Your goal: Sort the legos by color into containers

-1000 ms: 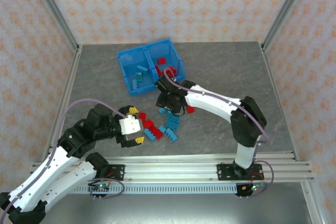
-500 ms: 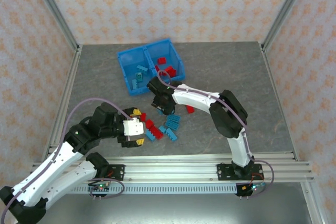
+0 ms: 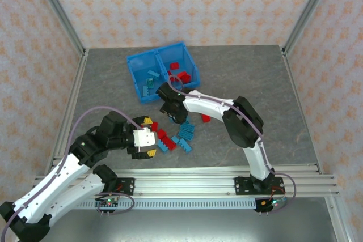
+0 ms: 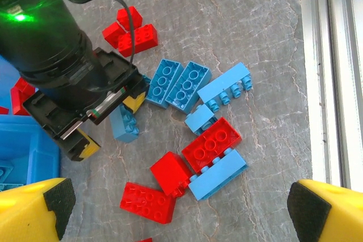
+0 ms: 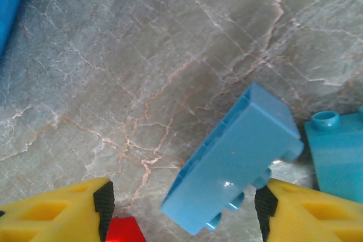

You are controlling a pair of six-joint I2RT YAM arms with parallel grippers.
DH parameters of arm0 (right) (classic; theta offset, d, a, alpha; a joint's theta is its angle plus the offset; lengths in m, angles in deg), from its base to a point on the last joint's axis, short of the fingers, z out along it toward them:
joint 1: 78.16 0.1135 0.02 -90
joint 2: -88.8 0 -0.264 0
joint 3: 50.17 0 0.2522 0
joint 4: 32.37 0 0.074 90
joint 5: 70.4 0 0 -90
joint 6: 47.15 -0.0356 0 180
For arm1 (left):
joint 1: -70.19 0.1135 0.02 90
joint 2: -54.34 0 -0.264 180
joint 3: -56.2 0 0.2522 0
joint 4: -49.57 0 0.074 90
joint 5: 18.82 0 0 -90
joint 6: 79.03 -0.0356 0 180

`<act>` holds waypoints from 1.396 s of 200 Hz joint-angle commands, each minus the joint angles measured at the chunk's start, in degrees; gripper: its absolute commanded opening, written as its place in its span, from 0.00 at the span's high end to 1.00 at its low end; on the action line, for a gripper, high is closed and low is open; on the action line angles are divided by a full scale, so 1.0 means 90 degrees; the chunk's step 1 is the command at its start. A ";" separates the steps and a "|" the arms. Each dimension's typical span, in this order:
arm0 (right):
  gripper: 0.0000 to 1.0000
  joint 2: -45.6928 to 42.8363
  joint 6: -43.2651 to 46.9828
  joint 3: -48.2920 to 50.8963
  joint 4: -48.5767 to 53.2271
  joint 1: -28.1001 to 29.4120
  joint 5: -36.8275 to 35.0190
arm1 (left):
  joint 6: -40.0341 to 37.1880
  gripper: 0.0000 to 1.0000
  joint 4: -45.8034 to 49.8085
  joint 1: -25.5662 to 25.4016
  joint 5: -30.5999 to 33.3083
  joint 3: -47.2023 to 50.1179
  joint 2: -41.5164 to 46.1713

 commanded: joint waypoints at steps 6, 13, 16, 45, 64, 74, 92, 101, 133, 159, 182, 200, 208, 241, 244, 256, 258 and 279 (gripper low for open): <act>0.36 0.0597 0.0136 -0.0057 0.0604 -0.0087 -0.0346 | -0.0047 0.00 -0.0173 -0.0026 -0.0050 0.0097 0.0075; 0.39 0.0604 0.0120 -0.0064 0.0599 -0.0087 -0.0369 | -0.0043 0.00 -0.0183 -0.0026 -0.0050 0.0098 0.0077; 0.40 0.0617 0.0102 -0.0063 0.0604 -0.0087 -0.0378 | -0.0044 0.00 -0.0186 -0.0024 -0.0050 0.0097 0.0086; 0.52 0.0673 -0.0012 -0.0045 0.0594 -0.0096 -0.0345 | -0.0031 0.00 -0.0200 -0.0024 -0.0049 0.0107 0.0090; 0.58 0.0662 0.0004 -0.0034 0.0576 -0.0096 -0.0426 | -0.0028 0.00 -0.0217 -0.0026 -0.0030 0.0108 0.0097; 0.59 0.0648 0.0067 -0.0051 0.0573 -0.0096 -0.0476 | -0.0027 0.00 -0.0226 -0.0033 -0.0016 0.0119 0.0104; 0.66 0.0561 0.0291 -0.0106 0.0549 -0.0096 -0.0628 | 0.0061 0.00 -0.0293 -0.0026 0.0020 0.0129 0.0113; 0.72 0.0457 0.0489 -0.0126 0.0517 -0.0096 -0.0752 | 0.0132 0.00 -0.0360 -0.0024 0.0065 0.0147 0.0132; 0.83 -0.0246 0.1530 -0.0142 0.0121 -0.0044 -0.1191 | 0.0539 0.00 -0.0730 -0.0025 0.0598 0.0146 0.0474; 0.86 -0.0819 0.3063 -0.0150 -0.0783 0.0179 -0.1082 | 0.0562 0.00 -0.0851 0.0015 0.1130 0.0231 0.1060; 0.90 -0.0729 0.4117 -0.0537 -0.1281 0.0206 -0.0748 | 0.0525 0.00 -0.0995 0.0035 0.1506 0.0333 0.1368; 0.90 -0.0259 0.5007 -0.1104 -0.1474 0.0205 -0.0896 | 0.0481 0.00 -0.0966 0.0035 0.1661 0.0319 0.1377; 0.90 0.0056 0.5221 -0.1501 -0.1415 0.0188 -0.1101 | 0.0404 0.00 -0.0914 0.0034 0.1673 0.0305 0.1374; 0.90 0.1898 0.5496 -0.4139 -0.0215 -0.0029 -0.1439 | 0.0310 0.00 -0.0871 0.0035 0.1710 0.0312 0.1400; 0.90 0.2068 0.5495 -0.4415 -0.0077 -0.0049 -0.1443 | 0.0309 0.00 -0.0872 0.0035 0.1714 0.0312 0.1397; 0.90 0.2721 0.5515 -0.5421 0.0385 -0.0118 -0.1365 | 0.0315 0.00 -0.0876 0.0045 0.1742 0.0312 0.1397; 0.89 0.2812 0.5515 -0.5546 0.0432 -0.0129 -0.1346 | 0.0315 0.00 -0.0885 0.0045 0.1746 0.0312 0.1401; 0.85 0.3312 0.5504 -0.6229 0.0521 -0.0198 -0.1310 | 0.0438 0.00 -0.0943 0.0054 0.1814 0.0306 0.1378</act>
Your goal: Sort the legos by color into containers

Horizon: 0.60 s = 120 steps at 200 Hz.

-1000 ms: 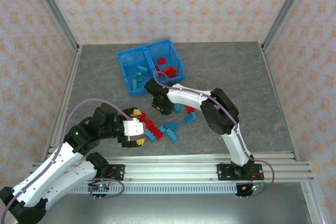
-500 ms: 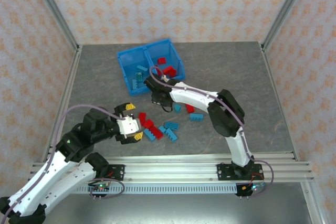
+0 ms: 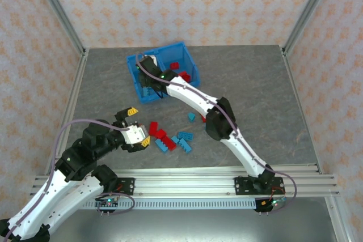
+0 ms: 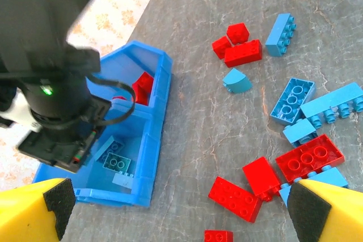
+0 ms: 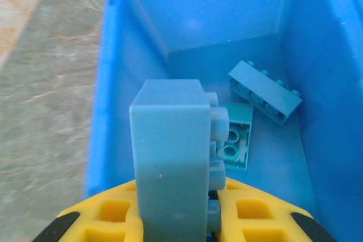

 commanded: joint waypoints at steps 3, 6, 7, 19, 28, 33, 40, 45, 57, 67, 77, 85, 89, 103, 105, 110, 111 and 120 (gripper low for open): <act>0.84 0.0463 0.0243 -0.0630 0.0798 -0.0138 -0.0161 | 0.0109 0.00 -0.0189 0.0054 0.0215 0.0062 0.0016; 0.82 0.0463 0.0231 -0.0601 0.0748 -0.0153 -0.0146 | 0.0132 0.00 -0.0199 0.0061 0.0220 0.0054 0.0002; 0.82 0.0463 0.0229 -0.0590 0.0739 -0.0156 -0.0129 | 0.0137 0.00 -0.0201 0.0060 0.0227 0.0056 -0.0001; 0.75 0.0435 0.0261 -0.0528 0.0610 -0.0179 0.0011 | 0.0243 0.00 -0.0242 0.0078 0.0234 0.0039 -0.0061; 0.71 0.0425 0.0320 -0.0566 0.0602 -0.0180 0.0081 | 0.0343 0.00 -0.0275 0.0097 0.0222 0.0021 -0.0126; 0.69 0.0402 0.0343 -0.0608 0.0618 -0.0180 0.0135 | 0.0396 0.00 -0.0320 0.0112 0.0216 0.0019 -0.0166; 0.64 0.0360 0.0345 -0.0656 0.0676 -0.0176 0.0219 | 0.0483 0.00 -0.0386 0.0147 0.0215 0.0021 -0.0228; 0.61 0.0302 0.0337 -0.0635 0.0680 -0.0172 0.0304 | 0.0546 0.00 -0.0436 0.0173 0.0214 0.0027 -0.0277; 0.58 0.0135 0.0325 -0.0520 0.0678 -0.0170 0.0416 | 0.0771 0.00 -0.0565 0.0271 0.0256 0.0010 -0.0409; 0.58 -0.0044 0.0299 -0.0404 0.0690 -0.0170 0.0465 | 0.1017 0.00 -0.0675 0.0331 0.0350 -0.0015 -0.0533; 0.58 -0.0275 0.0280 -0.0290 0.0736 -0.0170 0.0451 | 0.1224 0.00 -0.0724 0.0361 0.0521 -0.0057 -0.0675; 0.58 -0.0494 0.0263 -0.0147 0.0749 -0.0170 0.0454 | 0.1447 0.00 -0.0778 0.0380 0.0757 -0.0092 -0.0798; 0.58 -0.0616 0.0255 -0.0059 0.0764 -0.0170 0.0452 | 0.1573 0.00 -0.0821 0.0390 0.0929 -0.0103 -0.0865; 0.58 -0.1124 0.0237 0.0331 0.0833 -0.0180 0.0560 | 0.2224 0.00 -0.1006 0.0461 0.1770 -0.0187 -0.1117; 0.58 -0.1205 0.0240 0.0406 0.0848 -0.0180 0.0583 | 0.2316 0.00 -0.1038 0.0475 0.1920 -0.0204 -0.1156; 0.57 -0.1432 0.0247 0.0625 0.0866 -0.0201 0.0663 | 0.2581 0.00 -0.1107 0.0518 0.2286 -0.0260 -0.1265; 0.57 -0.1481 0.0257 0.0672 0.0876 -0.0200 0.0681 | 0.2636 0.00 -0.1118 0.0528 0.2383 -0.0277 -0.1284; 0.57 -0.1978 0.0285 0.1245 0.0855 -0.0223 0.0802 | 0.3125 0.00 -0.1135 0.0616 0.3127 -0.0443 -0.1468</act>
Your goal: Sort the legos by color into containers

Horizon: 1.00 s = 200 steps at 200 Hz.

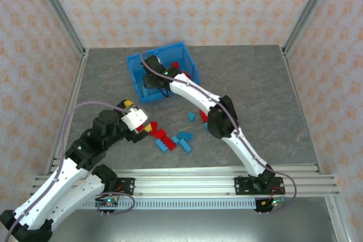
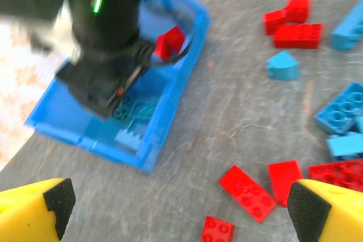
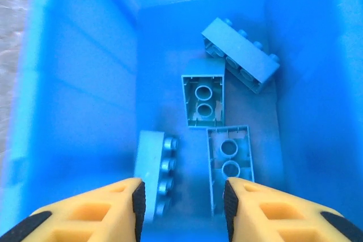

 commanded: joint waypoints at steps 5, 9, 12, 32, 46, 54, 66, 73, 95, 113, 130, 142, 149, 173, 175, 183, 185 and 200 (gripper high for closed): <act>0.56 -0.1751 0.0049 0.1140 0.0097 -0.0051 0.0330 | 0.1652 0.00 -0.0418 0.0217 0.2245 -0.0536 -0.0449; 0.56 -0.2029 0.0069 0.1501 0.0030 -0.0069 0.0425 | 0.1778 0.00 -0.0309 0.0221 0.2427 -0.0669 -0.0505; 0.55 -0.2258 0.0077 0.1790 -0.0050 -0.0080 0.0519 | 0.1880 0.00 -0.0214 0.0227 0.2517 -0.0756 -0.0564; 0.49 -0.3885 0.0380 0.3834 -0.0670 -0.0115 0.1415 | 0.3348 0.00 0.0748 0.0235 0.2920 -0.1571 -0.0864; 0.41 -0.5020 0.0676 0.5078 -0.0849 -0.0106 0.2084 | 0.4906 0.00 0.1570 0.0236 0.3110 -0.1956 -0.1029; 0.39 -0.5486 0.0776 0.5543 -0.0837 -0.0105 0.2306 | 0.6005 0.00 0.2036 0.0232 0.3308 -0.2026 -0.1092; 0.36 -0.6190 0.0899 0.6206 -0.0693 -0.0105 0.2570 | 0.7520 0.01 0.2596 0.0240 0.3238 -0.1945 -0.1187; 0.35 -0.6555 0.0926 0.6538 -0.0602 -0.0105 0.2667 | 0.8163 0.01 0.2782 0.0244 0.3043 -0.1807 -0.1248; 0.30 -0.7534 0.0758 0.7475 -0.0468 -0.0105 0.3080 | 0.9367 0.01 0.2570 0.0240 0.2155 -0.1093 -0.1470; 0.28 -0.7984 0.0544 0.7899 -0.0459 -0.0105 0.3397 | 0.9719 0.03 0.2010 0.0246 0.1675 -0.0511 -0.1724; 0.27 -0.8125 0.0377 0.8048 -0.0414 -0.0105 0.3397 | 0.9720 0.04 0.1856 0.0243 0.1608 -0.0305 -0.2194; 0.25 -0.8126 0.0316 0.8069 -0.0416 -0.0105 0.3398 | 0.9584 0.04 0.1827 0.0243 0.1602 -0.0304 -0.2606; 0.23 -0.8122 0.0270 0.8079 -0.0445 -0.0105 0.3411 | 0.9538 0.04 0.1780 0.0249 0.1624 -0.0294 -0.2862; 0.17 -0.8126 0.0167 0.8052 -0.0649 -0.0105 0.3523 | 0.9368 0.08 0.1236 0.0329 0.1371 -0.0189 -0.3663; 0.17 -0.8127 0.0160 0.8045 -0.0648 -0.0105 0.3532 | 0.9356 0.08 0.1169 0.0341 0.1324 -0.0180 -0.3731; 0.16 -0.8089 0.0159 0.8001 -0.0621 -0.0105 0.3533 | 0.9312 0.10 0.0903 0.0390 0.1113 -0.0167 -0.3989; 0.16 -0.8077 0.0166 0.7974 -0.0604 -0.0105 0.3528 | 0.9306 0.10 0.0837 0.0393 0.1086 -0.0165 -0.4057; 0.15 -0.8008 0.0169 0.7866 -0.0488 -0.0105 0.3504 | 0.9234 0.15 0.0557 0.0431 0.0901 -0.0246 -0.4570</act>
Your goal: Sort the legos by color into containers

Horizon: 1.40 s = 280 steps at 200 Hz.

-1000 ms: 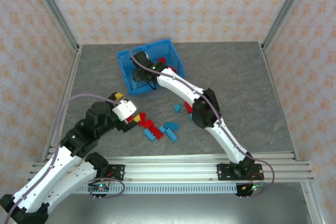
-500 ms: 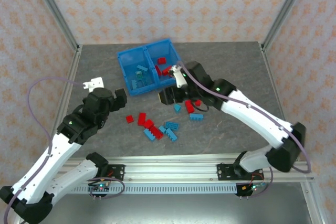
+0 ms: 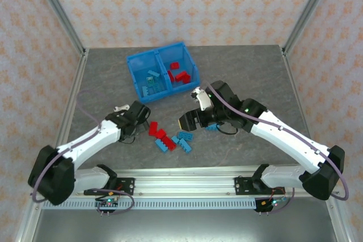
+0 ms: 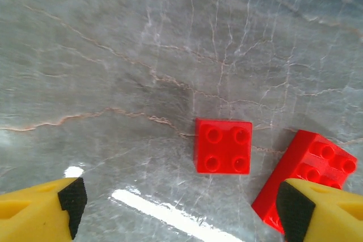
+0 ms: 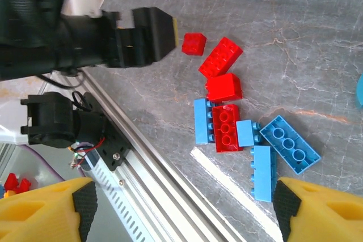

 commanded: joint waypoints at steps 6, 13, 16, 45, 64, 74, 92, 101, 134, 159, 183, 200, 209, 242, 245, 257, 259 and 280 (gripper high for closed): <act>0.15 0.0026 -0.0083 -0.0224 0.0022 0.0011 0.0073 | 0.0023 0.17 -0.0740 0.0105 -0.0372 -0.0053 -0.0789; 0.15 0.0027 -0.0081 -0.0250 0.0066 0.0011 0.0024 | -0.0014 0.19 -0.0785 0.0115 -0.0402 -0.0115 -0.0995; 0.14 0.0019 -0.0089 -0.0252 0.0081 0.0011 0.0007 | -0.0028 0.20 -0.0815 0.0116 -0.0426 -0.0134 -0.1075; 0.14 -0.0080 -0.0229 -0.0169 0.0089 0.0011 -0.0152 | 0.0005 0.33 -0.1057 0.0126 -0.0494 -0.0147 -0.1547; 0.14 -0.0100 -0.0352 -0.0127 0.0057 0.0009 -0.0222 | 0.0050 0.44 -0.1120 0.0141 -0.0445 -0.0093 -0.1635; 0.14 -0.0100 -0.0386 -0.0128 0.0042 0.0011 -0.0241 | 0.0065 0.52 -0.1146 0.0134 -0.0429 -0.0057 -0.1619; 0.14 -0.0100 -0.0455 -0.0152 0.0029 0.0011 -0.0332 | 0.0054 0.65 -0.1129 0.0143 -0.0379 -0.0020 -0.1514; 0.14 -0.0106 -0.0479 -0.0183 0.0035 0.0011 -0.0345 | 0.0023 0.69 -0.1072 0.0135 -0.0375 -0.0034 -0.1405; 0.14 -0.0107 -0.0602 -0.0206 -0.0137 0.0011 -0.0215 | -0.0260 0.70 -0.0428 0.0001 -0.0378 -0.0577 -0.0548; 0.14 -0.0338 -0.0768 -0.0195 -0.0334 0.0011 -0.0461 | -0.0747 0.68 0.0133 -0.0335 -0.0105 -0.1923 -0.0388; 0.14 -0.0510 -0.0934 -0.0138 -0.0427 0.0011 -0.1091 | -0.1141 0.67 0.0168 -0.0514 -0.0077 -0.3383 -0.1097; 0.14 -0.0695 -0.1081 -0.0032 -0.0501 0.0011 -0.1355 | -0.1352 0.66 0.0151 -0.0559 0.0054 -0.4502 -0.1977; 0.14 -0.0800 -0.1170 0.0026 -0.0510 0.0011 -0.1430 | -0.1392 0.66 0.0179 -0.0559 0.0164 -0.5133 -0.2535; 0.14 -0.1181 -0.1319 0.0198 -0.0217 0.0014 -0.1706 | -0.1408 0.66 0.0385 -0.0367 0.0177 -0.7592 -0.4762; 0.14 -0.1220 -0.1331 0.0211 -0.0183 0.0012 -0.1743 | -0.1400 0.66 0.0424 -0.0336 0.0172 -0.7809 -0.4944; 0.14 -0.1405 -0.1363 0.0283 -0.0096 0.0011 -0.1855 | -0.1378 0.66 0.0660 -0.0244 0.0219 -0.8684 -0.5675; 0.14 -0.1432 -0.1371 0.0299 -0.0088 0.0011 -0.1886 | -0.1374 0.66 0.0705 -0.0227 0.0220 -0.8830 -0.5792; 0.13 -0.1724 -0.1412 0.0432 -0.0035 0.0011 -0.2092 | -0.1350 0.64 0.1218 -0.0074 -0.0109 -1.0316 -0.6944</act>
